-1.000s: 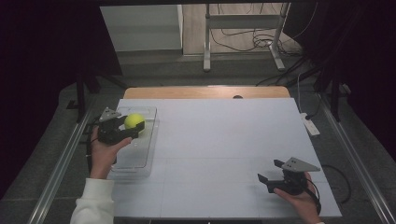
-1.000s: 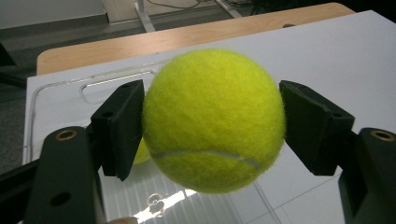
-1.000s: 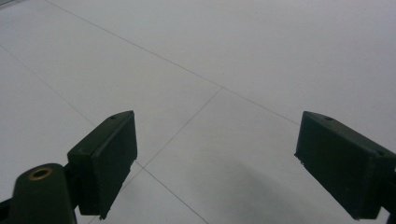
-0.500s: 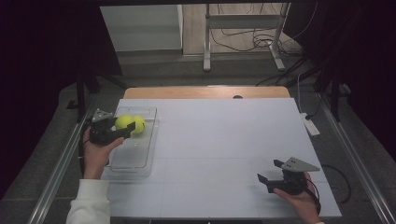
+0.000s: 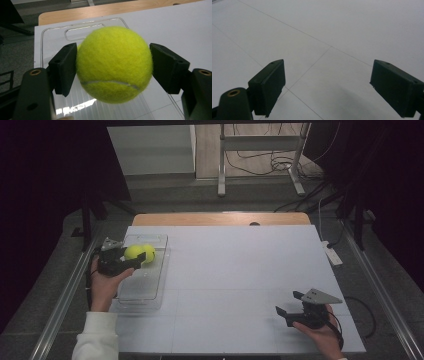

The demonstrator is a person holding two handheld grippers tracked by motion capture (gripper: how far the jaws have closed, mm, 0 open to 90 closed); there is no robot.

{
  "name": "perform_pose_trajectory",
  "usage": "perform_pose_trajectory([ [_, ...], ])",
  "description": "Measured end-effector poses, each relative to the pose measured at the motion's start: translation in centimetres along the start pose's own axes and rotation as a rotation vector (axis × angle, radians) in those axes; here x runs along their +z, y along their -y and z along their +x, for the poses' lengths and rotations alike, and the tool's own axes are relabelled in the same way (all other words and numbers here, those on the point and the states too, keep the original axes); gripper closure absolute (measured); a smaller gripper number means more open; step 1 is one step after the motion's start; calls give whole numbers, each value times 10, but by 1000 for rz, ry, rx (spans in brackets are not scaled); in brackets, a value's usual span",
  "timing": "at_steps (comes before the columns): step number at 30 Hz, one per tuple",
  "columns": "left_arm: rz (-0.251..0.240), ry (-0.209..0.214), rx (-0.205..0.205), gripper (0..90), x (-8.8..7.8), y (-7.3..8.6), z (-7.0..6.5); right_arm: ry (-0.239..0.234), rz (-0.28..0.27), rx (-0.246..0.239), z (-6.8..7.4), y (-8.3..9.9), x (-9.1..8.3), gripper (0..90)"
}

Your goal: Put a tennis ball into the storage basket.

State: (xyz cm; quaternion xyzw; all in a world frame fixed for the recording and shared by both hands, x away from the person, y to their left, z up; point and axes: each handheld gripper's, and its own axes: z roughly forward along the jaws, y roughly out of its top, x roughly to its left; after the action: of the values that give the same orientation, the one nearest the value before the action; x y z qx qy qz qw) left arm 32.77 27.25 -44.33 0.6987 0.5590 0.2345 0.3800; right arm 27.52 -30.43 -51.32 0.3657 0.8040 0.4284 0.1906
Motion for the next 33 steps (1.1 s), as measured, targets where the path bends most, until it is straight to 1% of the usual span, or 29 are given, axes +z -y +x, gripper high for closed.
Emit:
perform_pose_trajectory([
  [12,34,0,-6,269,6,2,-2,1,1,-1,1,0,0,130],
  [19,71,0,-2,269,13,4,-3,0,2,-2,0,0,0,130],
  [27,119,9,-5,269,20,6,-1,0,2,-1,0,0,0,130],
  [29,134,9,-3,269,22,8,0,0,2,-1,0,0,0,130],
  [30,134,9,-3,269,22,8,0,0,2,-2,0,0,0,130],
  [32,153,2,-1,268,25,9,0,-1,1,-1,0,0,0,130],
  [33,153,2,-1,268,25,9,0,-1,1,-1,0,0,0,130],
])
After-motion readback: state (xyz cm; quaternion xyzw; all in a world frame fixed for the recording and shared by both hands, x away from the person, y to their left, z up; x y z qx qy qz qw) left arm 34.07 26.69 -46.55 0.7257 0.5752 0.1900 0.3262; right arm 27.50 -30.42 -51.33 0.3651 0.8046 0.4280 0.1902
